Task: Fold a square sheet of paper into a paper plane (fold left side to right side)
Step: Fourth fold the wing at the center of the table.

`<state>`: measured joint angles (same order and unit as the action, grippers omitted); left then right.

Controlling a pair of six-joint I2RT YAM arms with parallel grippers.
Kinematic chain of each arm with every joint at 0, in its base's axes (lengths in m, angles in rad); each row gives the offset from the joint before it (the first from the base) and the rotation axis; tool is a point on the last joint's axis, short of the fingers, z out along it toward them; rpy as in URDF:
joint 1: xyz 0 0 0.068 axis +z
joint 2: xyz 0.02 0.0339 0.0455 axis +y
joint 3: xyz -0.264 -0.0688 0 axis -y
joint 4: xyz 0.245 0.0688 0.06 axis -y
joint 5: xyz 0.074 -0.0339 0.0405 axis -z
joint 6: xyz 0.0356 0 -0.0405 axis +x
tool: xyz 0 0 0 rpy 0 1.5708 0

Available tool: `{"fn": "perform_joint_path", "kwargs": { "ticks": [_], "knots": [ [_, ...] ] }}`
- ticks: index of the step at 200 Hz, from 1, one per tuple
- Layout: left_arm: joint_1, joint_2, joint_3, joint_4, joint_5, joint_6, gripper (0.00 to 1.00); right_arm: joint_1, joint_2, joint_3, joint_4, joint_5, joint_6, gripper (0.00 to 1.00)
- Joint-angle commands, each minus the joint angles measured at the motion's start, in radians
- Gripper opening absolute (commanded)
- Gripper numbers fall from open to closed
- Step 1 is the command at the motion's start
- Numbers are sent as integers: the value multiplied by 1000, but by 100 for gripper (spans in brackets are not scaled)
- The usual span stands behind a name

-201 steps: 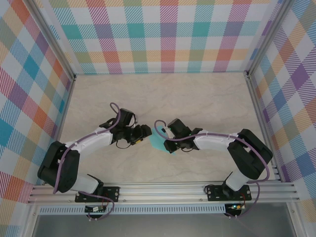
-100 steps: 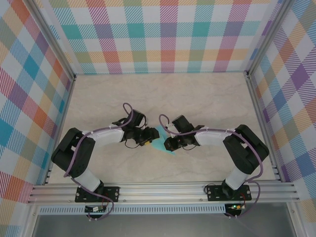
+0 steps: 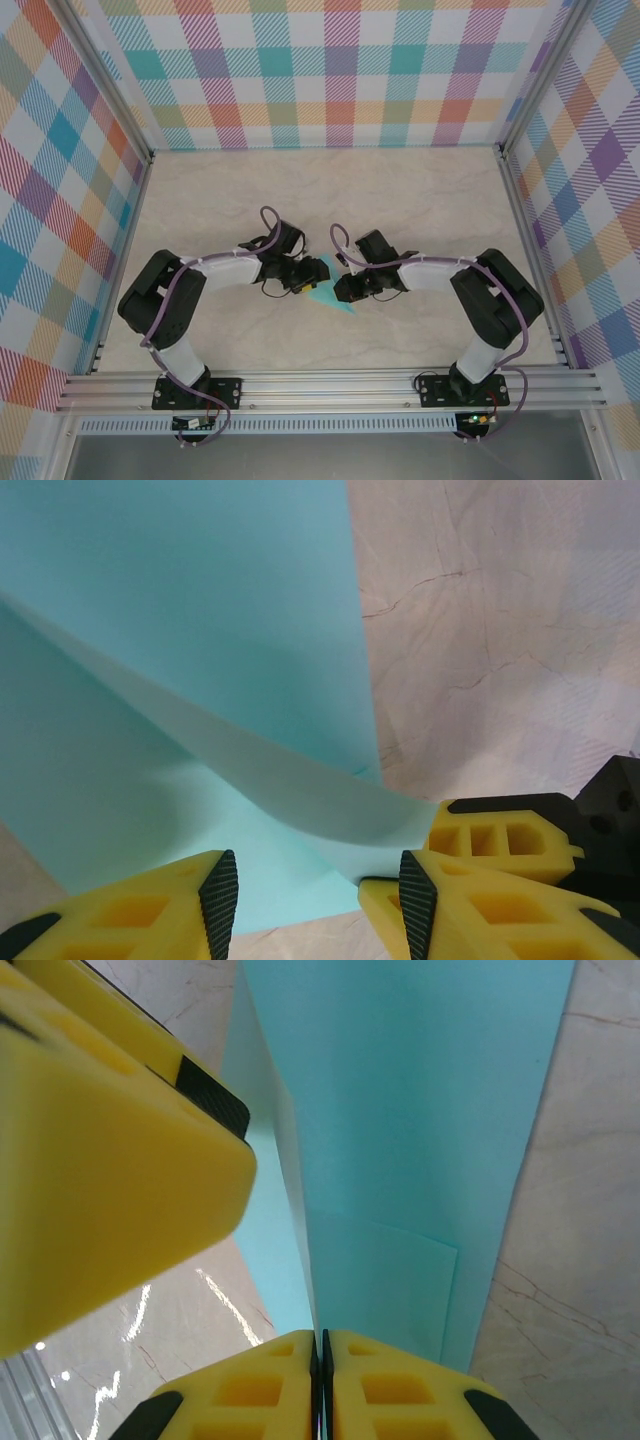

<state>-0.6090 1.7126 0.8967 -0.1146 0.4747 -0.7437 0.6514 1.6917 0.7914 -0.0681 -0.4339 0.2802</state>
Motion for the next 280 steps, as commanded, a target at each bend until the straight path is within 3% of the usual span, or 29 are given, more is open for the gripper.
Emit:
{"fn": "perform_joint_path", "kwargs": {
  "ticks": [1,132,222,280],
  "knots": [
    [-16,31,13,19,9,-14,48,-12,27,-7,27,-54,11,12],
    [-25,68,17,-15,-36,-7,48,-57,47,-16,49,-113,29,16],
    [-25,69,20,-29,-48,-2,48,-92,-20,-29,79,-190,44,29],
    [-25,65,19,-33,-47,2,48,-93,26,-6,80,-215,46,27]
  ]
}}
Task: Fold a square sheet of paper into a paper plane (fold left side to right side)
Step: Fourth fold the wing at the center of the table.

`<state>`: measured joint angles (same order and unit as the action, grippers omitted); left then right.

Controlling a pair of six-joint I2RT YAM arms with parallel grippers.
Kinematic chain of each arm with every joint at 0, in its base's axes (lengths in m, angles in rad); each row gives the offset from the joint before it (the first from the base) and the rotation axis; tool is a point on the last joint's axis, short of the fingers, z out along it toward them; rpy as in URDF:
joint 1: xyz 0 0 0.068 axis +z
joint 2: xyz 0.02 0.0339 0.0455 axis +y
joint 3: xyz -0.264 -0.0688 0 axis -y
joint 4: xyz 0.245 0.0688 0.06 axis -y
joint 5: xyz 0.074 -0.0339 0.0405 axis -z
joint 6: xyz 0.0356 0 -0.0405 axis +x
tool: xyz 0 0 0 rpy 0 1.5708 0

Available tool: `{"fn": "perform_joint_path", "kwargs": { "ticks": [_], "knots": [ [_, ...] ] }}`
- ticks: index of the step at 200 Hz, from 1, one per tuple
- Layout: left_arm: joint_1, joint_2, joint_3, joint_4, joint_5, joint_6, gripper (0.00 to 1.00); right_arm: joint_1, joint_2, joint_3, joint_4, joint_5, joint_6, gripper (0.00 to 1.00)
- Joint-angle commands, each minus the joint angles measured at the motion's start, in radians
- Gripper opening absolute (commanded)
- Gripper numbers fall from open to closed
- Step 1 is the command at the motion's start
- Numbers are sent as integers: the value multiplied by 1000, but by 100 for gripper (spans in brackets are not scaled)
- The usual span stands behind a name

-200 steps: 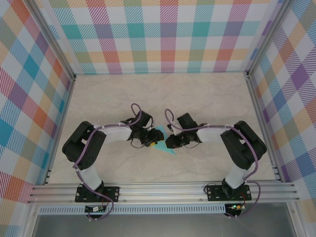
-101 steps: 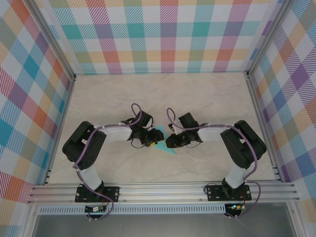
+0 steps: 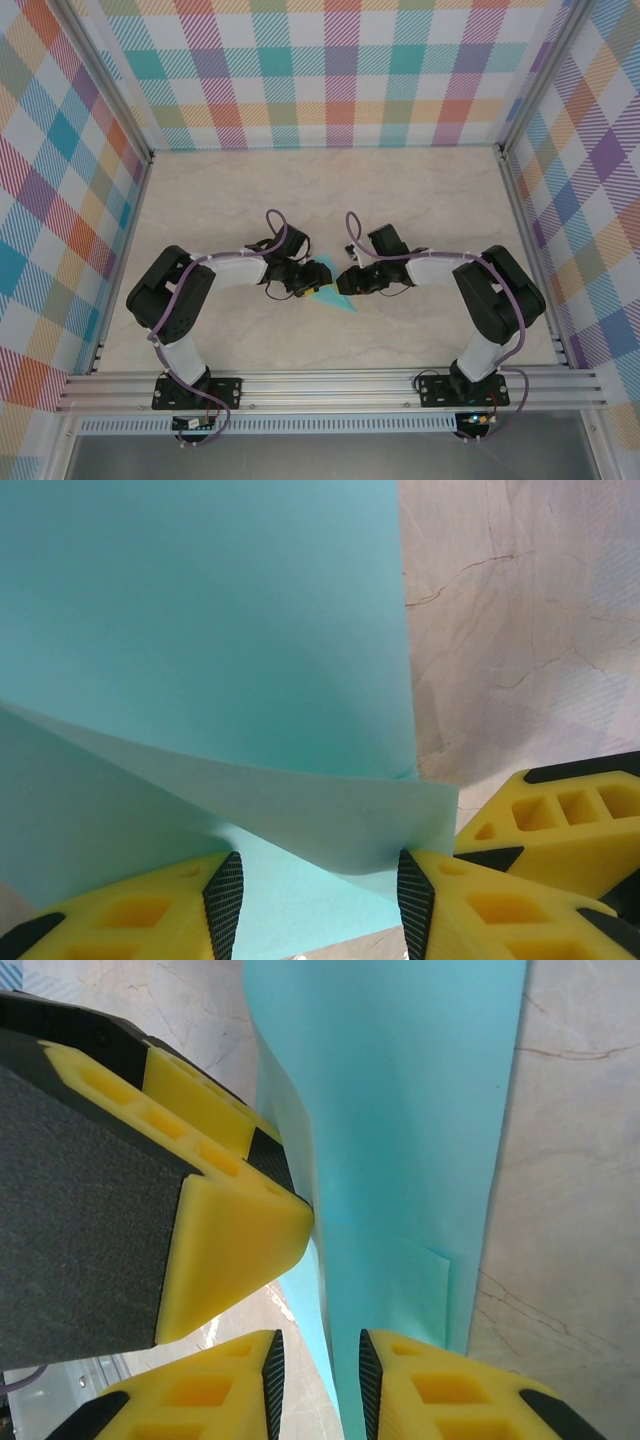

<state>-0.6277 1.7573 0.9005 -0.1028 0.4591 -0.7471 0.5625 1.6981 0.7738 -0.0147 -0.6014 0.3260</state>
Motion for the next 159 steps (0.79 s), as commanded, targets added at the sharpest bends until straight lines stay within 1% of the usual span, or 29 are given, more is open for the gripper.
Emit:
{"fn": "perform_joint_path", "kwargs": {
  "ticks": [1,22,51,72,108,159],
  "knots": [
    [-6,20,16,-44,-31,6,48,-4,21,13,27,-49,1,27],
    [-6,19,17,-47,-31,7,47,-3,31,22,20,-49,-2,23],
    [-6,19,19,-49,-30,9,47,-3,36,26,-2,-11,-4,14],
    [-6,16,20,-54,-32,11,47,-5,35,27,-17,16,0,11],
    [-6,15,18,-57,-33,14,47,-11,49,36,-52,48,-3,10],
    [-7,14,20,-58,-33,14,47,-14,70,44,-68,59,-8,10]
  ]
}}
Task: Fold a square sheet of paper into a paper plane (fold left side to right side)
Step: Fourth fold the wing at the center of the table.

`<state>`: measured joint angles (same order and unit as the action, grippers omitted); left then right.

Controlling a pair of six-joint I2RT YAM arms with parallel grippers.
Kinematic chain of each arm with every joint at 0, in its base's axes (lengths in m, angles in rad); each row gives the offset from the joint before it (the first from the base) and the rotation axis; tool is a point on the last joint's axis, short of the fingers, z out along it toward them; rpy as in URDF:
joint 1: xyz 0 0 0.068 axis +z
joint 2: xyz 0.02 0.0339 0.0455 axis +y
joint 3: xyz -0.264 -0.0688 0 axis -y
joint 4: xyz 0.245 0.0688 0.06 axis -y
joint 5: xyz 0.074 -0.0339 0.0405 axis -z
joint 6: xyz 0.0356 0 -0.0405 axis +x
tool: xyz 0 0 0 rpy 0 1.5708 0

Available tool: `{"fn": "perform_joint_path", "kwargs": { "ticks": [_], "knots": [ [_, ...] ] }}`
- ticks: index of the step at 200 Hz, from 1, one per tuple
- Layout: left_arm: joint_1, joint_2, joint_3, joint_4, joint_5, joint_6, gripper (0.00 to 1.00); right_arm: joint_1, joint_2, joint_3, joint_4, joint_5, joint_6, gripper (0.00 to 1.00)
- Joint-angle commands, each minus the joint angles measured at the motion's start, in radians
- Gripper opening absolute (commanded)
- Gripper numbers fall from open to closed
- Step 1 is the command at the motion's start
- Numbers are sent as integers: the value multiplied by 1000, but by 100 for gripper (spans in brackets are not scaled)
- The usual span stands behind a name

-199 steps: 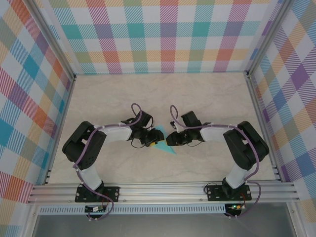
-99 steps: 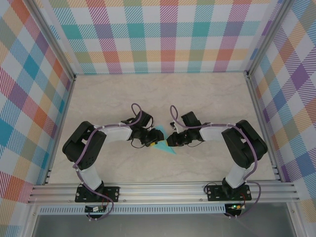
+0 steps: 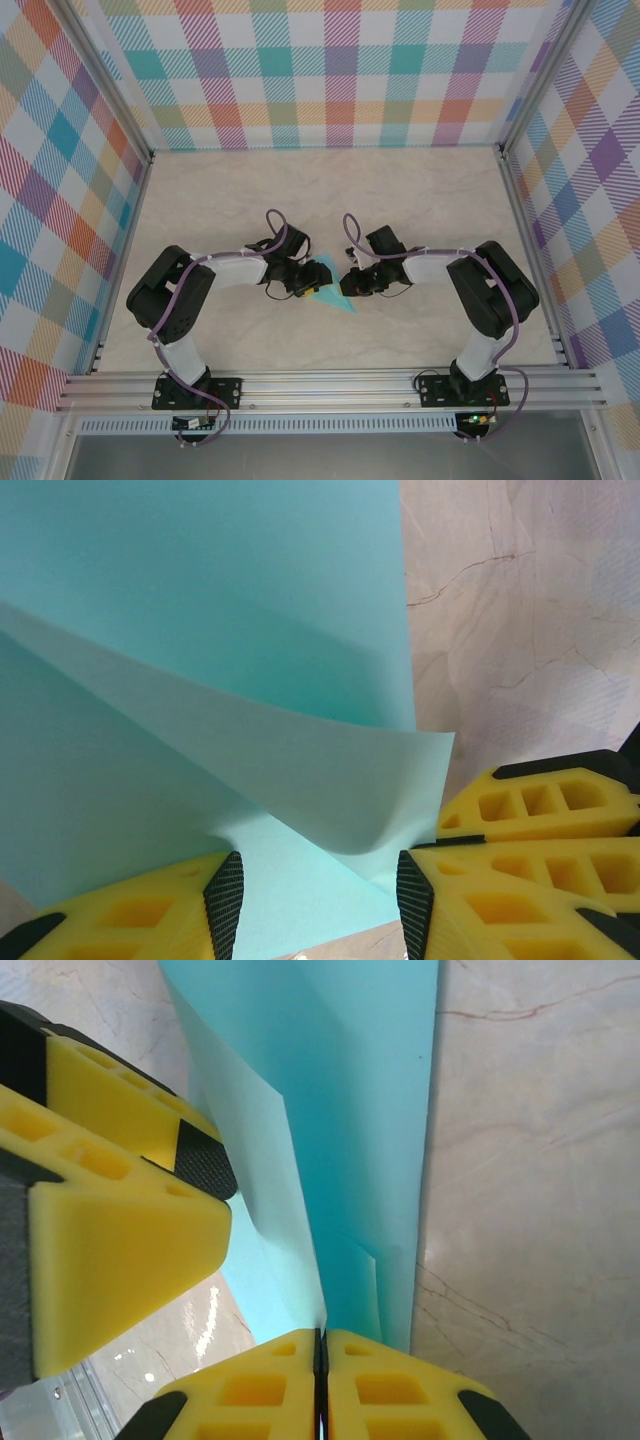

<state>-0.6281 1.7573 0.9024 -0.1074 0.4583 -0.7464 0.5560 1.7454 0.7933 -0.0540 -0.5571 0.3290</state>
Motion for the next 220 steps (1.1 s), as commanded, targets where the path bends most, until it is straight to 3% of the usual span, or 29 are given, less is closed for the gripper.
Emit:
{"fn": "perform_joint_path", "kwargs": {
  "ticks": [1,220],
  "knots": [
    [-6,14,19,-54,-32,13,47,-6,22,24,-30,15,-11,10],
    [-5,14,13,-58,-38,13,47,-7,-11,38,-95,56,-44,11]
  ]
}}
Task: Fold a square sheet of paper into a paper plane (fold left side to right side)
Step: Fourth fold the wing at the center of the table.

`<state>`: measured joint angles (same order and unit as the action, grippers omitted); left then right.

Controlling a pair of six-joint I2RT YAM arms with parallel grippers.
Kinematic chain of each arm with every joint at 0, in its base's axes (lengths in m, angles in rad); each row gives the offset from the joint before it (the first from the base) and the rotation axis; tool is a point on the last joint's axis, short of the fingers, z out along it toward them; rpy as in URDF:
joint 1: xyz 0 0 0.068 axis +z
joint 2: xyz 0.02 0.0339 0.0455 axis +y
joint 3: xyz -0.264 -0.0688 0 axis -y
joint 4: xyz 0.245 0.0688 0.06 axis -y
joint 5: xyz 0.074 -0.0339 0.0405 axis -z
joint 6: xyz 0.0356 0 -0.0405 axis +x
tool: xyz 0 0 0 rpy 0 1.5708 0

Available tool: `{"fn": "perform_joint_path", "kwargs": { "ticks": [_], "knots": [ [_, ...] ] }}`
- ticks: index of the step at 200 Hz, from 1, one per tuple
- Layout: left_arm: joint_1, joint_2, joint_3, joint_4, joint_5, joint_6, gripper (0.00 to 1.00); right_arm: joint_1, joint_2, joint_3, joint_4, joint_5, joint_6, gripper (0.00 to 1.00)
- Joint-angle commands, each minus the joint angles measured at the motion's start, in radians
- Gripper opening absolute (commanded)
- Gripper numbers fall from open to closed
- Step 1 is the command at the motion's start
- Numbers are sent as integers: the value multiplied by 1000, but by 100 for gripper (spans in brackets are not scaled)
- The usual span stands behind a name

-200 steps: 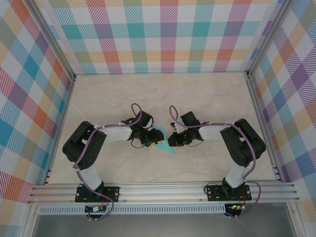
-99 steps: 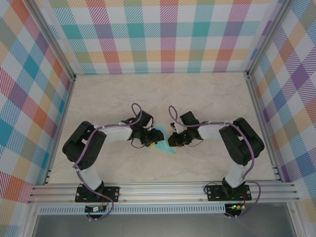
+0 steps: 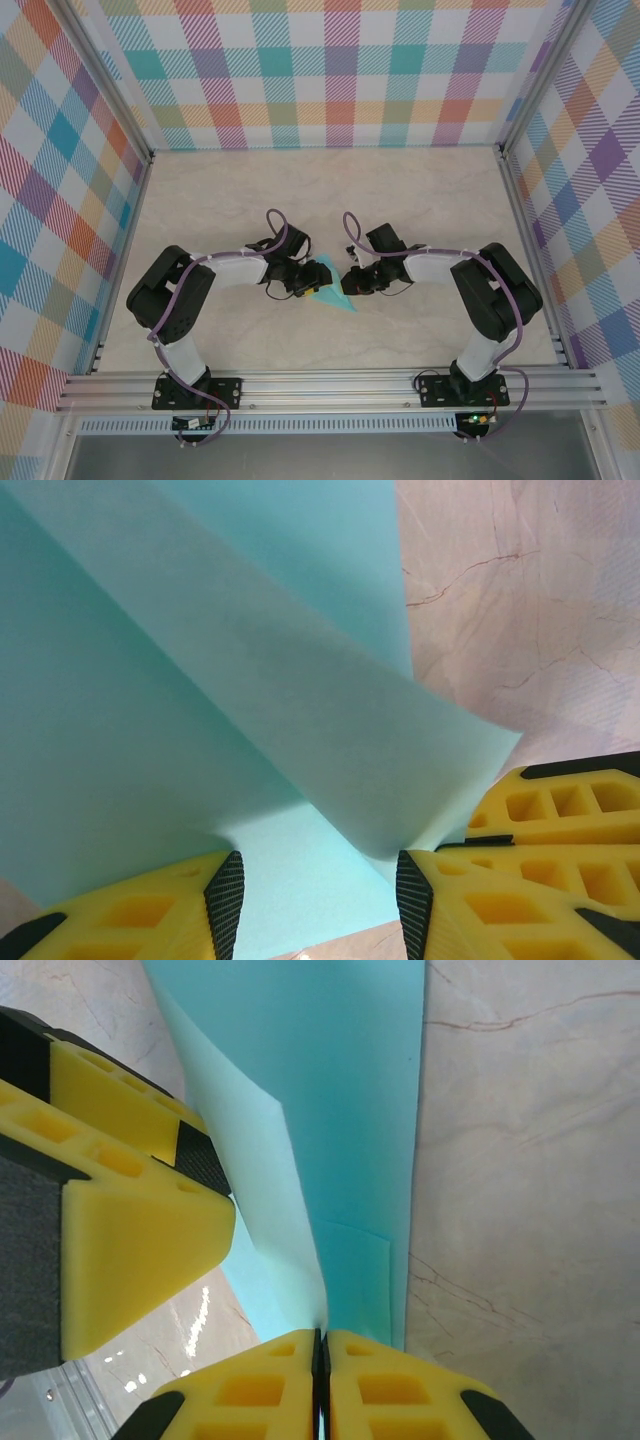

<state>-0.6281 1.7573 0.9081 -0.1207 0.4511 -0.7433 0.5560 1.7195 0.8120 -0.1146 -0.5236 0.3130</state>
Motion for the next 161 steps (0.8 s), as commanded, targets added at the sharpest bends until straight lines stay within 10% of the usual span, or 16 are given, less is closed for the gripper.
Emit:
{"fn": "perform_joint_path", "kwargs": {
  "ticks": [1,161],
  "knots": [
    [-6,14,7,-45,-31,10,47,-7,16,19,-34,22,-27,11],
    [-6,15,11,-51,-32,13,47,-7,40,44,-45,22,-46,12]
  ]
}}
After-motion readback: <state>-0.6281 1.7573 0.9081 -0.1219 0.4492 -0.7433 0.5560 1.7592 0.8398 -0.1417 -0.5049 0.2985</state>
